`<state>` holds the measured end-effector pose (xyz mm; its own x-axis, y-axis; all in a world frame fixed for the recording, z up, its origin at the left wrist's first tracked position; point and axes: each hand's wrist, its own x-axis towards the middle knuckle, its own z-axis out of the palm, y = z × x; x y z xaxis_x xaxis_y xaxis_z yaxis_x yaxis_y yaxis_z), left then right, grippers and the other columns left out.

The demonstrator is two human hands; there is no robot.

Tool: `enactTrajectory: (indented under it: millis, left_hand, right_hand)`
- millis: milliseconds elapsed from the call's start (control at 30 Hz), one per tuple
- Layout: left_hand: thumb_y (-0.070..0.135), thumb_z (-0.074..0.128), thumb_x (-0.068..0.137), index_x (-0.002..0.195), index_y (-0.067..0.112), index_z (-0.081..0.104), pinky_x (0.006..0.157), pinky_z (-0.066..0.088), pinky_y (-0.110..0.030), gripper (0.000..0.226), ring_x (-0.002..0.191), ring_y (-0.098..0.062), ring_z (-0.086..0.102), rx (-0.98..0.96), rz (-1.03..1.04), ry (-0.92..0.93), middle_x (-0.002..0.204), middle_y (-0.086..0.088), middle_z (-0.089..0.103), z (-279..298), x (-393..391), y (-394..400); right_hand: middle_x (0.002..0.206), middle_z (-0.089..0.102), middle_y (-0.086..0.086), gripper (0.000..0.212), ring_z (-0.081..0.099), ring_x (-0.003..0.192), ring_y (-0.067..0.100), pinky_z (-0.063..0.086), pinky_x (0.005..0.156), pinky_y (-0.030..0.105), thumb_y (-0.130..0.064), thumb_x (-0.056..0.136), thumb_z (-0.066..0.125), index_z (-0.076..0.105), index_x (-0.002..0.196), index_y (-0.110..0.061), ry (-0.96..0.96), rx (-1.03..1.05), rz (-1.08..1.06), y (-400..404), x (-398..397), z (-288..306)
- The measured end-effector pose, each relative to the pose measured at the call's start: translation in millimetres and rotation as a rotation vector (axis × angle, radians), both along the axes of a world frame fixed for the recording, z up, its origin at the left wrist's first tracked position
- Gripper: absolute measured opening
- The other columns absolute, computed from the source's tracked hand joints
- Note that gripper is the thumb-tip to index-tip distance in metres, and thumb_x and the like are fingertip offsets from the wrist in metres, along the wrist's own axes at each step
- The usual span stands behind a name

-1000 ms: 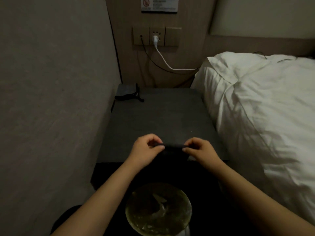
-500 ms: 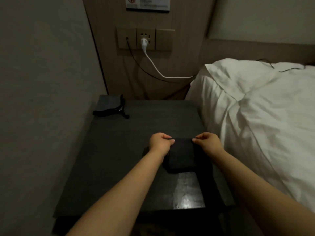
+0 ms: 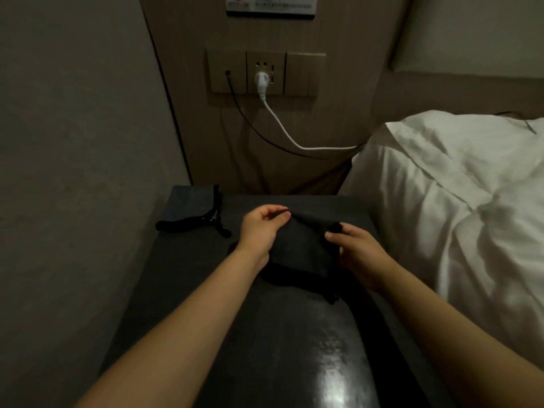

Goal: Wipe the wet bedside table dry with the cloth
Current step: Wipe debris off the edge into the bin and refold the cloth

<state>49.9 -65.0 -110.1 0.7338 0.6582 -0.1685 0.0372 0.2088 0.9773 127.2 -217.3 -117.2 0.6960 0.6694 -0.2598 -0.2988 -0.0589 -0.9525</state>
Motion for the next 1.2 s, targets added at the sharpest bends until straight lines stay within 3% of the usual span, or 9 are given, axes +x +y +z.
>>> enactTrajectory:
  millis: [133,200,300,467,567,667,800,1033,1200]
  left_hand:
    - [0.012,0.056,0.093,0.092,0.014,0.064,0.070,0.049,-0.028,0.009,0.089,-0.018,0.058,0.376,0.116,0.136,0.089,-0.001,0.064,3,-2,58]
    - [0.029,0.057,0.092,0.123,0.010,0.056,0.092,0.044,-0.032,0.037,0.116,-0.023,0.052,0.790,0.136,0.394,0.123,-0.009,0.059,-4,-8,95]
    - [0.059,0.051,0.085,0.151,0.010,0.015,0.117,0.014,-0.041,0.089,0.147,-0.029,0.008,1.093,-0.185,0.859,0.159,-0.011,0.012,-19,-21,138]
    - [0.045,0.047,0.093,0.151,0.011,0.011,0.117,0.019,-0.037,0.077,0.147,-0.025,0.009,1.091,-0.249,0.868,0.160,-0.008,0.008,-37,-34,146]
    - [0.015,0.046,0.094,0.139,0.007,0.042,0.097,0.046,-0.033,0.046,0.126,-0.027,0.047,1.091,-0.110,0.775,0.143,-0.014,0.046,-27,-40,147]
    - [0.005,0.044,0.092,0.116,0.002,0.061,0.073,0.046,-0.030,0.030,0.094,-0.033,0.062,0.745,0.262,0.547,0.104,-0.020,0.065,-3,-50,160]
    - [0.003,0.040,0.092,0.108,0.006,0.062,0.062,0.045,-0.028,0.028,0.072,-0.024,0.057,0.390,0.612,0.330,0.073,-0.005,0.054,34,-65,175]
    - [0.004,0.042,0.092,0.123,0.003,0.059,0.096,0.048,-0.047,0.036,0.107,-0.034,0.060,0.569,0.619,0.289,0.117,-0.020,0.064,50,-67,172]
    - [0.003,0.040,0.094,0.131,0.010,0.055,0.095,0.047,-0.035,0.040,0.108,-0.028,0.059,0.558,0.559,0.325,0.121,-0.013,0.062,40,-65,170]
  right_hand:
    - [0.092,0.071,0.005,0.017,0.070,0.086,0.018,0.058,0.070,0.030,-0.011,0.091,0.049,0.065,0.096,-0.009,0.004,0.077,-0.014,37,9,18]
    - [0.100,0.070,0.007,0.019,0.069,0.093,0.020,0.056,0.075,0.031,-0.012,0.092,0.048,0.063,0.103,-0.008,0.038,0.117,-0.026,52,12,27]
    - [0.098,0.066,0.004,0.016,0.064,0.094,0.021,0.050,0.077,0.031,-0.015,0.095,0.044,0.060,0.093,-0.015,0.115,0.136,-0.093,77,20,36]
    - [0.116,0.063,0.007,0.039,0.061,0.100,0.021,0.048,0.070,0.031,-0.026,0.094,0.047,0.050,0.128,-0.008,0.258,0.095,-0.139,120,29,41]
    - [0.104,0.065,0.006,0.040,0.063,0.092,0.021,0.048,0.066,0.031,-0.027,0.094,0.046,0.050,0.129,-0.007,0.298,0.075,-0.122,146,26,44]
    - [0.099,0.064,0.005,0.039,0.062,0.088,0.020,0.046,0.063,0.030,-0.028,0.095,0.045,0.050,0.127,-0.007,0.326,0.078,-0.056,171,18,46]
    - [0.095,0.064,0.006,0.035,0.062,0.083,0.021,0.047,0.060,0.030,-0.027,0.095,0.045,0.052,0.123,-0.009,0.383,0.060,0.060,208,3,42]
    - [0.117,0.060,0.013,0.038,0.062,0.097,0.029,0.056,0.071,0.037,-0.009,0.087,0.054,0.052,0.125,-0.010,0.397,-0.056,0.218,266,-22,7]
    - [0.126,0.056,0.017,0.039,0.055,0.113,0.032,0.048,0.095,0.037,-0.001,0.086,0.055,0.049,0.125,-0.002,-0.070,-0.344,0.134,281,-25,-8]
